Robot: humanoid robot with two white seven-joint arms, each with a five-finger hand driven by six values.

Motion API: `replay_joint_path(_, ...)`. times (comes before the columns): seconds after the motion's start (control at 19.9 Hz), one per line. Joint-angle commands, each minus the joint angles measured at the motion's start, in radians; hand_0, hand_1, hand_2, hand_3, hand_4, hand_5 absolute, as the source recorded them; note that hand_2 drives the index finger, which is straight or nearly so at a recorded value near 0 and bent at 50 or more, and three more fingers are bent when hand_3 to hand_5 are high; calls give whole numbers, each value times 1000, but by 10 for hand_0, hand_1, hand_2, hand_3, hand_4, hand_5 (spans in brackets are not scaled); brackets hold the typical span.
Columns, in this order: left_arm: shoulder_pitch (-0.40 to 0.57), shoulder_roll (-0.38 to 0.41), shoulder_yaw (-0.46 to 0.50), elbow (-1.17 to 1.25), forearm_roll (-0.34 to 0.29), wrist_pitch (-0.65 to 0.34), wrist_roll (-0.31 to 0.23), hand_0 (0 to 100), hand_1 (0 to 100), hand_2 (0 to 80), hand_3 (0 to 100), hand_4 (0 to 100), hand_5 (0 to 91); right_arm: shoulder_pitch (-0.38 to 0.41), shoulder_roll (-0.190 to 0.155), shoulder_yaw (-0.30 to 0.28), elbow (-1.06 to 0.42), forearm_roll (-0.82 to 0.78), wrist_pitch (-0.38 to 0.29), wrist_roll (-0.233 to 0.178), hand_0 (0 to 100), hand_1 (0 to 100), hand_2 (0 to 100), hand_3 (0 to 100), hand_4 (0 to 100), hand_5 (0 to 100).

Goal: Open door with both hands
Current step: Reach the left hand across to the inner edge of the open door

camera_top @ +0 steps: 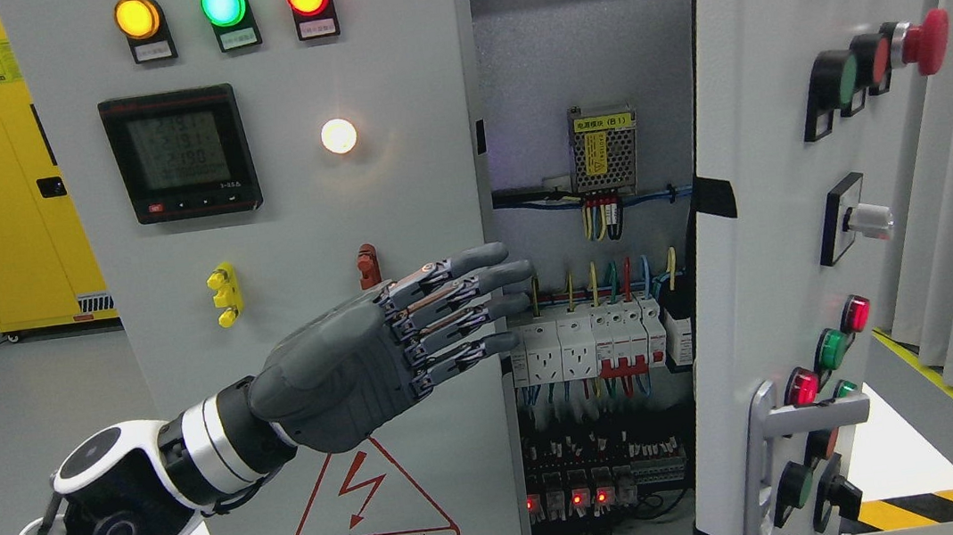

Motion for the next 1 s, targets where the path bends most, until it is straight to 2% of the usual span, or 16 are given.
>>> replay_joint_path(0.0,-95,-116,-106,133,28,0,-2,120,556,0,0,0,0,-28,34,8,0,0,-1,-1,0,500,40,0,0,0)
replay_joint_path(0.1,-132,-145,-127,180,51,0,-2,120,556,0,0,0,0,-28,32,8,0,0,-1,-1,0,500,40,0,0,0)
replay_joint_path(0.3,-181,-195,-150,249,54,0,-2,120,556,0,0,0,0,-28,32,8,0,0,-1,-1,0,500,40,0,0,0)
replay_joint_path(0.55,-195,-238,-205,262,48,-1,-4,120,556,0,0,0,0,-28,32,8,0,0,-1,-1,0,500,40,0,0,0)
replay_joint_path(0.8,-218,-304,-219,305,40,-3,-4,120,556,0,0,0,0,-28,32,8,0,0,-1,-1,0,500,40,0,0,0)
replay_joint_path(0.95,-230,-312,-224,308,42,-3,-4,120,556,0,0,0,0,-28,32,8,0,0,-1,-1,0,500,40,0,0,0)
